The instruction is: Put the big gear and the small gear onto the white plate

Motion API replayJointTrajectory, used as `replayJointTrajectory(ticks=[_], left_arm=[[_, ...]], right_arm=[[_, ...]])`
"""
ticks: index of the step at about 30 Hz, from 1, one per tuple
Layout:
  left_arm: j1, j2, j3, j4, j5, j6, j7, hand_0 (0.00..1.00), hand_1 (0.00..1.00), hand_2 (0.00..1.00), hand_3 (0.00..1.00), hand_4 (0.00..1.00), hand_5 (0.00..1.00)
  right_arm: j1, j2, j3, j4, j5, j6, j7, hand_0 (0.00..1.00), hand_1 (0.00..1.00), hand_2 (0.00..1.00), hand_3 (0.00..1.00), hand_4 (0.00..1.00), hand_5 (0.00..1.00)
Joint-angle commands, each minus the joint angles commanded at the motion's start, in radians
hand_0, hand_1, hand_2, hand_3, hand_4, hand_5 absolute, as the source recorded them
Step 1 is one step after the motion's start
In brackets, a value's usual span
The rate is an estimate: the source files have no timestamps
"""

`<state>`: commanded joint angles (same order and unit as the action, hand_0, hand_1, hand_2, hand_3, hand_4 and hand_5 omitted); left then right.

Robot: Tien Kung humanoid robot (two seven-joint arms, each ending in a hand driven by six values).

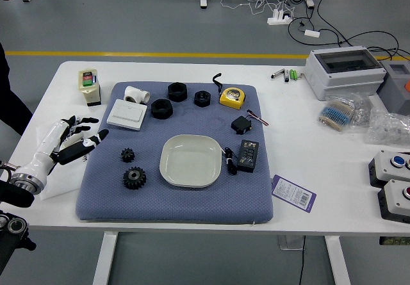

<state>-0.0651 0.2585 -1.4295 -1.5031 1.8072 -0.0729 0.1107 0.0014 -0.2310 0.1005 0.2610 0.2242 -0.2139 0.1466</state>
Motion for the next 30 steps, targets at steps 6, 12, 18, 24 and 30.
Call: replayJointTrajectory(ticks=[6, 12, 18, 24, 30], left_arm=[[0.009, 0.017, 0.023, -0.043, 0.202, -0.077, 0.020, 0.793, 0.796, 0.844, 0.817, 0.937, 0.152], [0.019, 0.035, 0.067, -0.102, 0.366, -0.097, 0.021, 0.783, 0.800, 0.850, 0.822, 0.965, 0.092], [0.019, 0.053, 0.122, -0.149, 0.399, -0.116, 0.027, 0.759, 0.786, 0.834, 0.823, 0.963, 0.055], [0.001, 0.062, 0.185, -0.158, 0.400, -0.127, 0.029, 0.724, 0.754, 0.812, 0.813, 0.967, 0.057], [-0.040, 0.063, 0.226, -0.099, 0.408, -0.119, 0.017, 0.710, 0.741, 0.790, 0.805, 0.945, 0.036]], right_arm=[[-0.002, 0.001, -0.001, 0.000, 0.002, 0.000, 0.000, 0.615, 0.622, 0.723, 0.539, 0.745, 0.705], [-0.005, 0.002, -0.009, 0.000, 0.005, -0.001, 0.000, 0.616, 0.622, 0.723, 0.539, 0.745, 0.705], [-0.008, 0.002, -0.018, 0.001, 0.007, -0.001, -0.001, 0.615, 0.622, 0.723, 0.538, 0.745, 0.705], [-0.011, 0.001, -0.022, 0.001, 0.009, -0.002, 0.000, 0.616, 0.622, 0.723, 0.539, 0.745, 0.705], [-0.012, 0.001, -0.025, 0.001, 0.010, -0.002, 0.000, 0.616, 0.622, 0.723, 0.539, 0.745, 0.705]])
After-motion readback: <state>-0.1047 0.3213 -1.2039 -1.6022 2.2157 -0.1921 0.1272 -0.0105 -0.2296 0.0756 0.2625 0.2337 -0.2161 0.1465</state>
